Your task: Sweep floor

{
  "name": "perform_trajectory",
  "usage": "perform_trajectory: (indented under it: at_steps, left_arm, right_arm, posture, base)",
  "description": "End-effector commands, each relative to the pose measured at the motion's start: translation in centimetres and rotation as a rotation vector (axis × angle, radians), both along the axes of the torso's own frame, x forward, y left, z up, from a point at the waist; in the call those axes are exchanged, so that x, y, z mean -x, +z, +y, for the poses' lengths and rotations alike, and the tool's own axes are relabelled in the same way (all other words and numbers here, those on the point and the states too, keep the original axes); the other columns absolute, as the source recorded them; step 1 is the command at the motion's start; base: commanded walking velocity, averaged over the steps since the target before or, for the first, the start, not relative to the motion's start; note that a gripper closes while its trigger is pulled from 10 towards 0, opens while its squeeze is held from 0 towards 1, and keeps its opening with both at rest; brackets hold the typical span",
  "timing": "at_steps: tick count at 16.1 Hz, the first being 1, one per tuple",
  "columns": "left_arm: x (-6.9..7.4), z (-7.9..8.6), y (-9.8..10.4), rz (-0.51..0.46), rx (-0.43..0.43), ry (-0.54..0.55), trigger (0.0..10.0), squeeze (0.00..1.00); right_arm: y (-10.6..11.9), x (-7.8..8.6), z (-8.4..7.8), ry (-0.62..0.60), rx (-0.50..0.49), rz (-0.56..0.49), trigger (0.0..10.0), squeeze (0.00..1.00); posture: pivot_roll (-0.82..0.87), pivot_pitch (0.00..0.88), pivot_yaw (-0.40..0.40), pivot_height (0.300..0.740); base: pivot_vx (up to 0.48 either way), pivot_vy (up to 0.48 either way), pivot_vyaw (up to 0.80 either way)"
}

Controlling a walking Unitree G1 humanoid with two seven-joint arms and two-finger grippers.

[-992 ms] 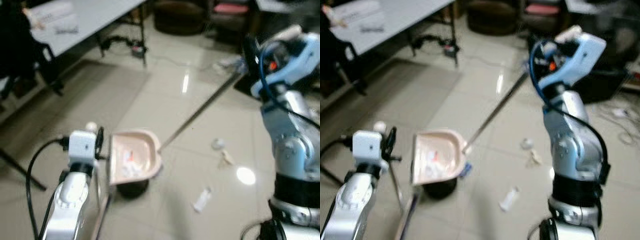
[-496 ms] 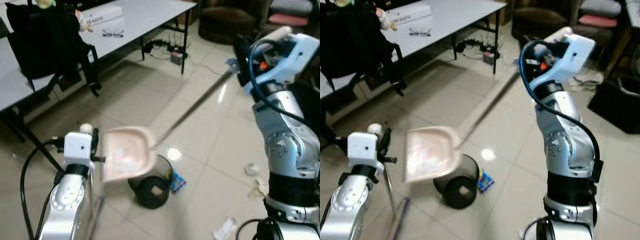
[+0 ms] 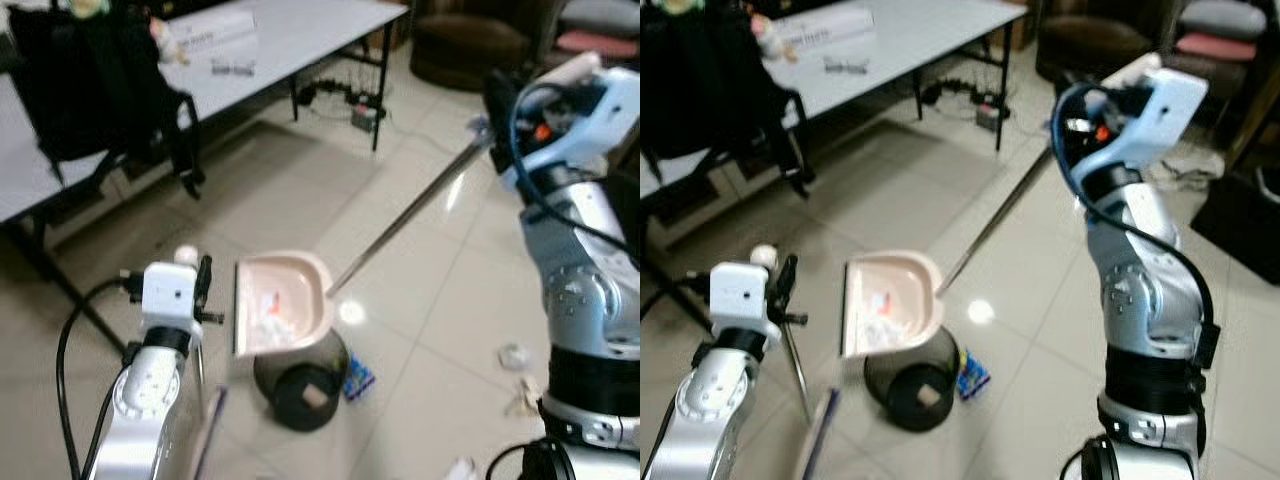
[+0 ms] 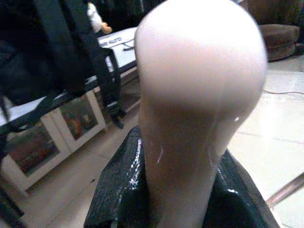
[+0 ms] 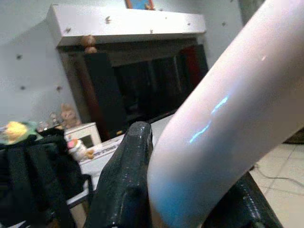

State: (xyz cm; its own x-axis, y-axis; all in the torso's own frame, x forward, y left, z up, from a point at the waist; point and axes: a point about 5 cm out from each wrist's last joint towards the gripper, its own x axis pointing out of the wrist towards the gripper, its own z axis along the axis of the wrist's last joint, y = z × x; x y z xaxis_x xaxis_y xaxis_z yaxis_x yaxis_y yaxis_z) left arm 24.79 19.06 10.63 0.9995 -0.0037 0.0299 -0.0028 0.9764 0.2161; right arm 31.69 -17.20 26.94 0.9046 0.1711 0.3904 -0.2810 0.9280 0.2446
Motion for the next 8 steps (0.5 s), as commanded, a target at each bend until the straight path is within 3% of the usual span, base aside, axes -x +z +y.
perform_trajectory:
  at_steps: [1, 5, 8]
  left_arm:
    - [0.0, 0.1, 0.1, -0.002, -0.021, -0.008, 10.0, 0.00]
    - [-0.1, -0.2, 0.2, -0.001, -0.019, -0.014, 10.0, 0.00]
    - [0.0, -0.3, 0.0, 0.010, -0.020, -0.020, 10.0, 0.00]
  right_arm:
    - [0.6, 0.2, -0.7, -0.049, 0.013, -0.040, 10.0, 0.00]
    - [0.7, -0.2, -0.7, -0.080, 0.097, -0.051, 10.0, 0.00]
    - [0.4, -0.2, 1.1, -0.008, 0.236, -0.097, 10.0, 0.00]
  posture:
    - [-0.03, 0.000, 0.058, 0.740]
    - [-0.03, 0.000, 0.057, 0.740]
    - [-0.03, 0.000, 0.057, 0.740]
  base:
    - [0.000, 0.000, 0.00]
    - [0.000, 0.000, 0.00]
    - [0.000, 0.000, 0.00]
